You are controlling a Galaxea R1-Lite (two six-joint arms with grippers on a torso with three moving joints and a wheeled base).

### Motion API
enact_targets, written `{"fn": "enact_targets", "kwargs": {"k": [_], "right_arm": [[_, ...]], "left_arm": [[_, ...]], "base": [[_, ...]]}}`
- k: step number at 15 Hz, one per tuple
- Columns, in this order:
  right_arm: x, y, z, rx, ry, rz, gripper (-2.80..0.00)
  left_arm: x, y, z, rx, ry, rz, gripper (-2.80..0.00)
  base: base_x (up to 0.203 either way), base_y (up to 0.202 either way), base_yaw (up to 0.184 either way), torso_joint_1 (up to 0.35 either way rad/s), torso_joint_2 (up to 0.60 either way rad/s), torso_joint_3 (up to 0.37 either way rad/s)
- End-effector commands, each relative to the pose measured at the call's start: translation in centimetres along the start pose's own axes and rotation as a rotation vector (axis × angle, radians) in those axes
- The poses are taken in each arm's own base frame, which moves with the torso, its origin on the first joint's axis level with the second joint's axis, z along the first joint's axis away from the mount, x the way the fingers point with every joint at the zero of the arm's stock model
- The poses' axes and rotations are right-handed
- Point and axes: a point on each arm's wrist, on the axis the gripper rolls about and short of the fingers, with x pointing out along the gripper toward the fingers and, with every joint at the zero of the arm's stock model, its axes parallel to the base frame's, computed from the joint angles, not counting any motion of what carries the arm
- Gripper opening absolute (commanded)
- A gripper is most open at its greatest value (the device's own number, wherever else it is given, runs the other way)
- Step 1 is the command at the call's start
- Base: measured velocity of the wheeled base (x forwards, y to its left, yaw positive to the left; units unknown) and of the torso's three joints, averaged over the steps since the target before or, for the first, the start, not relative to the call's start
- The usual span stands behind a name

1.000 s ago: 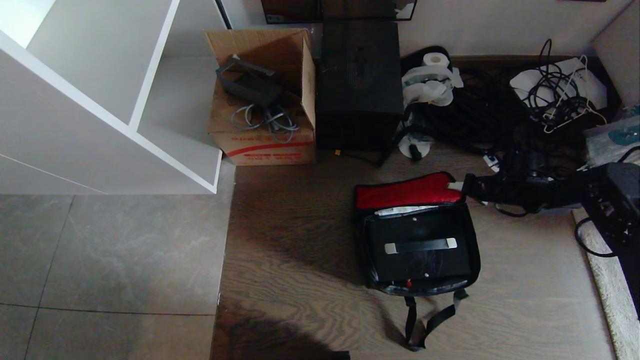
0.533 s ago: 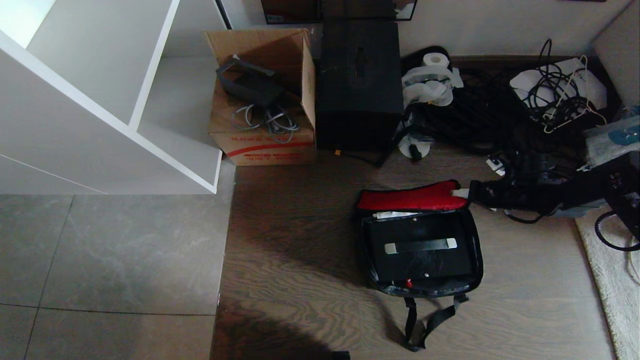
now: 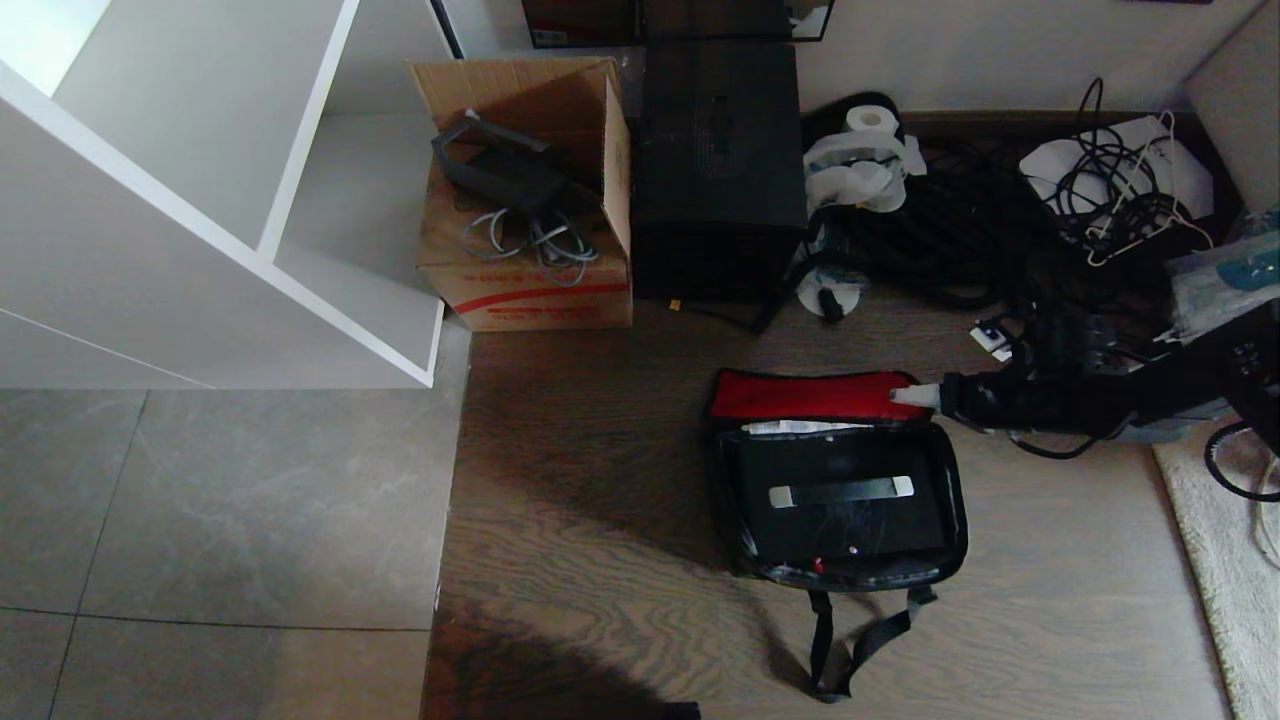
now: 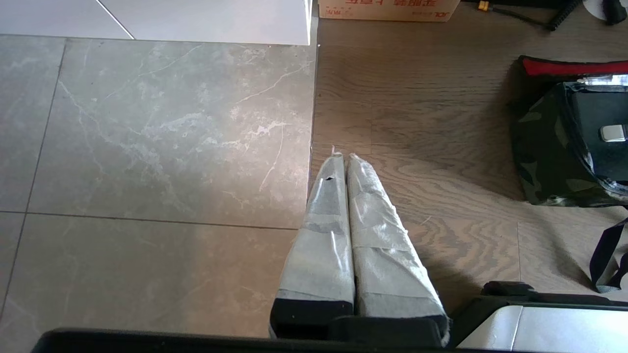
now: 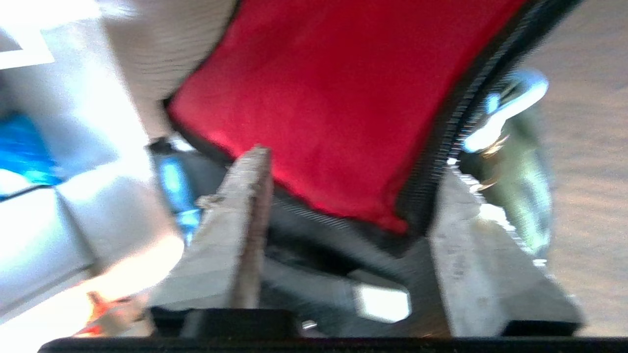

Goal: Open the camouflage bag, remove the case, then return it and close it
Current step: Close the top of the storage box

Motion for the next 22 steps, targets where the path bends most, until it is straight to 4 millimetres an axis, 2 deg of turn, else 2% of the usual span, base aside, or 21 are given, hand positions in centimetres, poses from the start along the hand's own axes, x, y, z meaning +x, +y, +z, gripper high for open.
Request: {"fn": "enact_targets", "kwargs": {"k": [1,6,10,16,19,22], "right_arm": [[-0.8,1.0,0.3,0.03,0.0,0.035,0.0],[-2.6,2.6,1.0,0.079,-0.005,0.083,0.0],[-4.9,4.2,-0.7,0.129,0.054,0.171,0.0],[-8.8,6.4,-6.1,0.184,0.161,0.184,0.0],[-11.8,6.5,-9.4,0.105,0.226,0.157,0.0],[-14.7,5.8,-11.0,-0.002,0.297,0.149,0.0]], "left_arm": [[0.0,0.0,0.0,0.0,0.0,-0.001,-2.8],[0.0,0.0,0.0,0.0,0.0,-0.001,-2.8],[0.0,0.0,0.0,0.0,0.0,-0.001,-2.8],[0.0,0.0,0.0,0.0,0.0,-0.001,-2.8],[0.0,0.0,0.0,0.0,0.0,-0.001,-2.8],[0.0,0.0,0.0,0.0,0.0,-0.001,-2.8]], "base": [[0.0,0.0,0.0,0.0,0.0,0.0],[0.0,0.0,0.0,0.0,0.0,0.0],[0.0,0.0,0.0,0.0,0.0,0.0],[0.0,0.0,0.0,0.0,0.0,0.0],[0.0,0.0,0.0,0.0,0.0,0.0],[0.0,0.0,0.0,0.0,0.0,0.0]]}}
